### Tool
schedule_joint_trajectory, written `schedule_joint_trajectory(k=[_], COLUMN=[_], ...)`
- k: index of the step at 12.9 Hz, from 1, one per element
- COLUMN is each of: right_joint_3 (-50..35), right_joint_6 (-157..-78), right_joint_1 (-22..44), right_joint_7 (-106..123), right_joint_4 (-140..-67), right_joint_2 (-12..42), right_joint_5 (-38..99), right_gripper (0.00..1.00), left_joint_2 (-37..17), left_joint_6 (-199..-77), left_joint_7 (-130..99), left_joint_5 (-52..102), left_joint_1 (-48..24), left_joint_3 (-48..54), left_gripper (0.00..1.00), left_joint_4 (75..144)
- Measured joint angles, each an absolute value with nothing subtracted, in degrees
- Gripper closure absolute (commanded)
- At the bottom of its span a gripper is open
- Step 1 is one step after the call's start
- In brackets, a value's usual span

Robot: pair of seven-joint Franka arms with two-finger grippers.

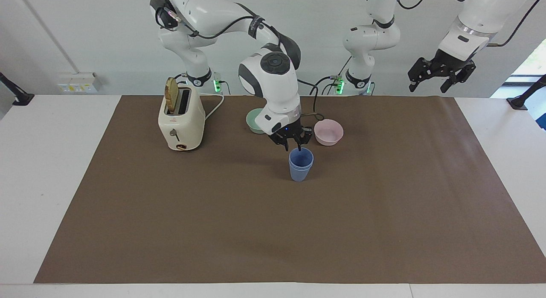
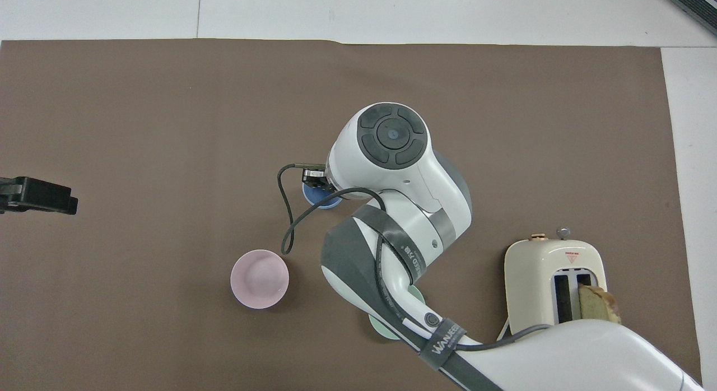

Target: Stack blue cups with both arms

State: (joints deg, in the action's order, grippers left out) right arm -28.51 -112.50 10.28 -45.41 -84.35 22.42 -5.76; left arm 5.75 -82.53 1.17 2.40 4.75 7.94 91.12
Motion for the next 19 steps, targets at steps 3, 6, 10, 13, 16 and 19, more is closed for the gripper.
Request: schedule_joint_trajectory(k=[3,6,10,13,16,19], right_joint_3=[-28.4,-28.36,-28.22,-28.31,-28.15,-27.51], right_joint_6=[-104.73,-100.86,-96.71,-94.84,-94.83,-94.77], right_joint_1=[4.97,-4.07,-12.15,-12.34,-12.47,-13.64], right_joint_7=[-44.27,-36.94,-28.52,-28.39,-27.32,-22.9], right_joint_4=[-84.33,-85.98,-87.2,-87.21,-87.24,-87.23], right_joint_2=[15.29,8.65,4.24,3.0,2.83,2.83], right_joint_5=[-6.0,-5.99,-5.97,-5.97,-5.97,-5.97], right_gripper=[0.0,0.0,0.0,0.0,0.0,0.0], left_joint_2=[5.76,5.77,5.78,5.8,5.81,5.81], left_joint_6=[-82.53,-82.53,-82.53,-82.53,-82.53,-82.53], left_joint_7=[1.17,1.17,1.17,1.17,1.17,1.17], left_joint_5=[2.4,2.4,2.4,2.4,2.4,2.4], left_joint_1=[4.75,4.75,4.75,4.75,4.75,4.75], left_joint_3=[7.94,7.94,7.94,7.94,7.94,7.94], left_gripper=[0.0,0.0,0.0,0.0,0.0,0.0], left_joint_4=[91.12,91.13,91.13,91.13,91.13,91.15])
